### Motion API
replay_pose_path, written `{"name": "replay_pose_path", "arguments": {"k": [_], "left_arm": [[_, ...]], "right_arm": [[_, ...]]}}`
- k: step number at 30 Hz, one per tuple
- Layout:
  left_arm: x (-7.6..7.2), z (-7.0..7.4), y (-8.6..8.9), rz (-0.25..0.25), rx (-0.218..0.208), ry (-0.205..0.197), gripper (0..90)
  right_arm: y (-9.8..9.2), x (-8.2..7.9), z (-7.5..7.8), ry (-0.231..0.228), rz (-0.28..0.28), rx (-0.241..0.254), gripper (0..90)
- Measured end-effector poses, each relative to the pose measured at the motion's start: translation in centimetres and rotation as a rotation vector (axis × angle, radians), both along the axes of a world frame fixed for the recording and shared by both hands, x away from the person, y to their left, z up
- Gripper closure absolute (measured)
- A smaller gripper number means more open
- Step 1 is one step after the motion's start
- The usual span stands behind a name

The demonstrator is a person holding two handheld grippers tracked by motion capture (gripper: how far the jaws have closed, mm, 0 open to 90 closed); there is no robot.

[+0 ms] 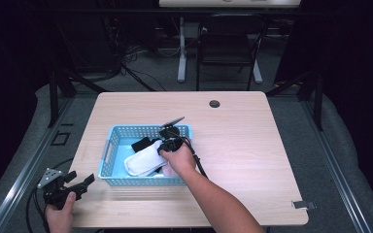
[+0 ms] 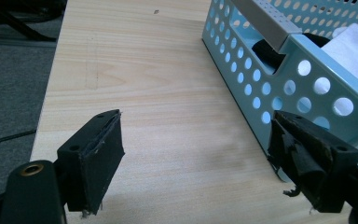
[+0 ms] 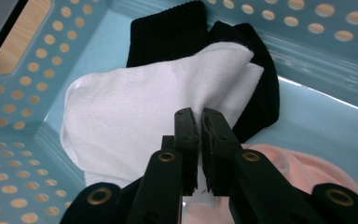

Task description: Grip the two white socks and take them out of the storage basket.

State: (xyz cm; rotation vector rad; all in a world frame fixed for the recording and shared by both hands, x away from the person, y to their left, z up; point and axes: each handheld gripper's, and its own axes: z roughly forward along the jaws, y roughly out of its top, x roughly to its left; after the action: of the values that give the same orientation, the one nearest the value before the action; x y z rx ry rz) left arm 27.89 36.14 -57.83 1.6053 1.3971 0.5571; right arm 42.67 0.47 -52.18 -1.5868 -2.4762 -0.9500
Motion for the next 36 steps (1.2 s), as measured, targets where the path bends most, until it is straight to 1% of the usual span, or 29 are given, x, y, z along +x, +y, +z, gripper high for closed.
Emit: {"name": "replay_pose_path", "arguments": {"k": [3, 4, 6, 7, 9, 11, 12, 13, 18, 20, 21, 22, 26, 27, 28, 31, 33, 34, 35, 36], "left_arm": [[0.0, 0.0, 0.0, 0.0, 0.001, 0.0, 17.9], [0.0, 0.0, 0.0, 0.0, 0.002, 0.0, 17.9], [0.0, 0.0, 0.0, 0.001, 0.001, 0.0, 17.9], [0.0, 0.0, 0.0, 0.001, 0.001, 0.0, 17.9], [0.0, 0.0, 0.0, 0.001, 0.0, 0.0, 17.9], [0.0, 0.0, 0.0, 0.001, 0.0, 0.0, 17.9], [0.0, 0.0, 0.0, 0.0, 0.0, 0.001, 17.9], [0.0, 0.0, 0.0, 0.0, 0.001, 0.001, 17.9], [0.0, 0.0, -0.1, 0.002, 0.001, 0.001, 17.9], [0.0, 0.0, -0.1, 0.004, -0.001, -0.004, 17.9], [0.0, 0.0, -0.1, 0.005, -0.001, -0.006, 17.9], [0.0, 0.0, 0.0, 0.002, 0.002, 0.001, 17.9], [0.0, 0.0, 0.0, 0.002, 0.002, 0.0, 17.9], [0.0, 0.0, 0.0, 0.002, 0.002, 0.0, 17.9], [0.0, 0.0, 0.0, 0.001, 0.002, 0.001, 17.9], [0.0, 0.0, 0.0, 0.002, 0.002, 0.0, 17.9], [0.0, 0.0, 0.0, 0.002, 0.003, 0.0, 17.9], [0.0, 0.0, 0.0, 0.003, 0.003, -0.001, 17.9], [0.0, 0.0, 0.0, 0.005, -0.001, -0.007, 17.9], [0.0, 0.0, 0.0, 0.005, 0.0, -0.007, 17.9]], "right_arm": [[0.0, -0.1, 0.2, -0.014, 0.019, -0.009, 86.9], [0.0, -0.2, 0.2, -0.018, 0.012, 0.002, 87.0], [0.0, -0.3, 0.4, -0.028, 0.027, 0.001, 87.1], [0.1, -0.4, 0.5, -0.042, 0.024, 0.005, 87.1], [0.1, -0.7, 0.8, -0.065, 0.039, 0.007, 87.1], [0.3, -1.2, 1.3, -0.135, 0.072, 0.005, 86.9], [0.4, -1.5, 1.6, -0.181, 0.101, -0.006, 86.9], [0.5, -1.8, 1.9, -0.21, 0.115, -0.007, 86.9], [0.8, -3.2, 3.3, -0.317, 0.158, 0.005, 87.2], [0.9, -3.7, 3.9, -0.348, 0.176, 0.009, 87.2], [1.0, -4.0, 4.2, -0.371, 0.181, 0.009, 87.2], [1.1, -4.3, 4.5, -0.402, 0.196, 0.003, 87.3], [1.4, -5.8, 5.9, -0.508, 0.23, 0.01, 87.5], [1.4, -6.5, 6.5, -0.552, 0.239, 0.005, 87.5], [1.4, -6.5, 6.5, -0.552, 0.239, 0.005, 87.5], [1.3, -7.4, 7.4, -0.607, 0.243, 0.007, 87.6], [0.9, -7.9, 8.0, -0.632, 0.238, 0.03, 87.6], [0.5, -8.2, 8.6, -0.649, 0.228, 0.057, 87.6], [0.5, -8.2, 8.6, -0.649, 0.228, 0.057, 87.6], [0.2, -8.5, 8.8, -0.659, 0.222, 0.065, 87.7]]}}
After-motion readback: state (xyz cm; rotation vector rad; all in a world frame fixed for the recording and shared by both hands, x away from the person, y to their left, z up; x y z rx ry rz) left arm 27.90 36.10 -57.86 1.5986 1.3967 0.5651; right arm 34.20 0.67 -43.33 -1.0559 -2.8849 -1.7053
